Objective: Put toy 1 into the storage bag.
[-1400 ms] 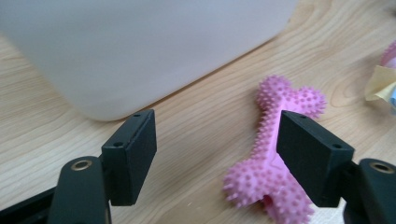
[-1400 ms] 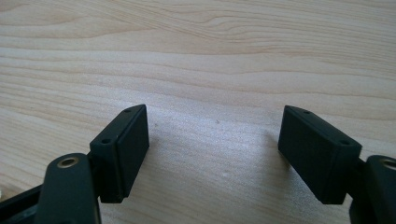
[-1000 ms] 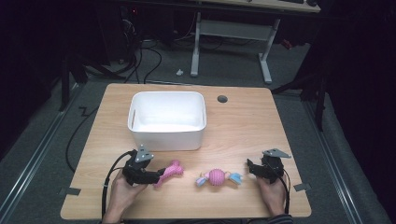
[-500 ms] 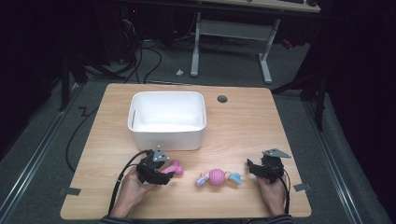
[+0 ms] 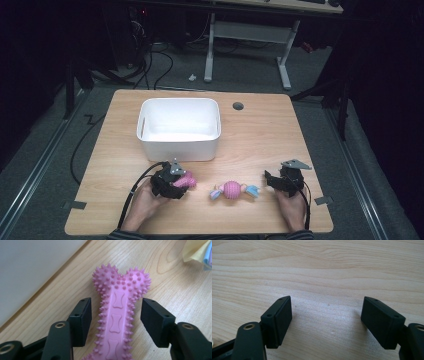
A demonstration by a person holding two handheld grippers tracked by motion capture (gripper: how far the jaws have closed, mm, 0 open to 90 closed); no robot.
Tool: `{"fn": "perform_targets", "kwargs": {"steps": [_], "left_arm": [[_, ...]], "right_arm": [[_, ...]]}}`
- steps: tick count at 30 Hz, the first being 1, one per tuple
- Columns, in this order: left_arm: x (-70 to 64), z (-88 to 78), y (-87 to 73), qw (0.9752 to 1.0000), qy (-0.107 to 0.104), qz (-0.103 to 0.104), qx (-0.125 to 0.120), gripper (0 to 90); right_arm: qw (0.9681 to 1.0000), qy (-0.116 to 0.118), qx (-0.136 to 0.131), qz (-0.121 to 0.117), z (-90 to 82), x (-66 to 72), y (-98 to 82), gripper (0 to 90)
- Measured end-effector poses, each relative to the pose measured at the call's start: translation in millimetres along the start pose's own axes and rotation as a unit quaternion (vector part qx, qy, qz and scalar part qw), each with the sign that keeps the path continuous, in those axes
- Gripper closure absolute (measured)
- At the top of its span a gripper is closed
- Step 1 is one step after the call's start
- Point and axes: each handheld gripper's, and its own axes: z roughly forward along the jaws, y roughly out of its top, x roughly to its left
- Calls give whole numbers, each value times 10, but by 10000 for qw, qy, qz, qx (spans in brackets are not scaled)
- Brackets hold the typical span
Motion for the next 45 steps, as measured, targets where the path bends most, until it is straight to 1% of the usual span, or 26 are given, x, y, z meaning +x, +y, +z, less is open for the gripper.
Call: {"fn": "perform_targets", "kwargs": {"steps": [1, 2, 3, 5, 6, 8, 9, 10, 12, 16, 19, 20, 24, 27, 30, 34, 37, 39, 40, 41, 45], "left_arm": [[13, 31, -17, 10000, -29, -7, 69, 444], [13, 31, -17, 10000, -29, -7, 69, 448], [30, 45, -33, 9999, -82, -60, 62, 455], [37, 38, -35, 9999, -67, -58, 76, 470], [43, 34, -38, 9999, -79, -55, 74, 497], [43, 34, -39, 9999, -93, -47, 63, 519], [39, 33, -38, 9999, -110, -22, 57, 519], [39, 33, -36, 9999, -117, -1, 56, 544], [43, 31, -35, 9999, -121, 27, 62, 560], [36, 23, -40, 9999, -13, 126, 41, 581], [23, 10, -44, 9998, -8, 181, 16, 586], [20, -9, -47, 9998, 3, 174, -27, 589], [14, -55, -49, 9999, -10, 152, -72, 590], [23, -95, -48, 9999, -60, 92, -126, 590], [57, -160, -48, 9996, -163, -18, -221, 591], [67, -217, -48, 9995, -147, -51, -278, 591], [58, -286, -43, 9992, -149, -65, -372, 591], [57, -365, -34, 9988, -146, -84, -465, 591], [57, -365, -34, 9988, -146, -84, -465, 591], [57, -417, -24, 9986, -115, -86, -499, 591], [64, -499, -10, 9982, -118, -105, -580, 590]], "right_arm": [[10000, 0, 1, 1, 0, 0, 0, 249], [10000, 0, 1, 1, 0, 0, 0, 249], [10000, 0, 0, 0, -1, 0, 0, 249], [10000, 0, 0, 0, -1, 0, 0, 249], [10000, -1, 1, 0, -1, 0, 0, 249], [10000, -2, 1, -2, 0, 0, 0, 249], [10000, -2, 1, -1, -1, 0, 0, 249], [10000, -2, 1, -2, 0, 0, 0, 249], [10000, -3, 1, -2, 0, 0, 0, 249], [10000, -3, 2, -2, 0, 0, 0, 249], [10000, -4, 0, -4, 0, 0, 0, 249], [10000, -3, 2, -1, -1, 1, 0, 249], [10000, -5, 0, -3, 0, 1, 0, 249], [10000, -3, 1, -8, -1, 0, 0, 249], [10000, 2, 5, -12, -1, 3, 0, 247], [10000, 7, 6, -19, -2, 3, 0, 247], [10000, 17, 10, -19, -3, 6, -1, 247], [10000, 19, 12, -15, -3, 8, -1, 248], [10000, 19, 12, -15, -3, 8, -1, 248], [10000, 24, 10, -20, -3, 8, -1, 247], [10000, 31, 19, -28, -5, 10, -1, 247]]}}
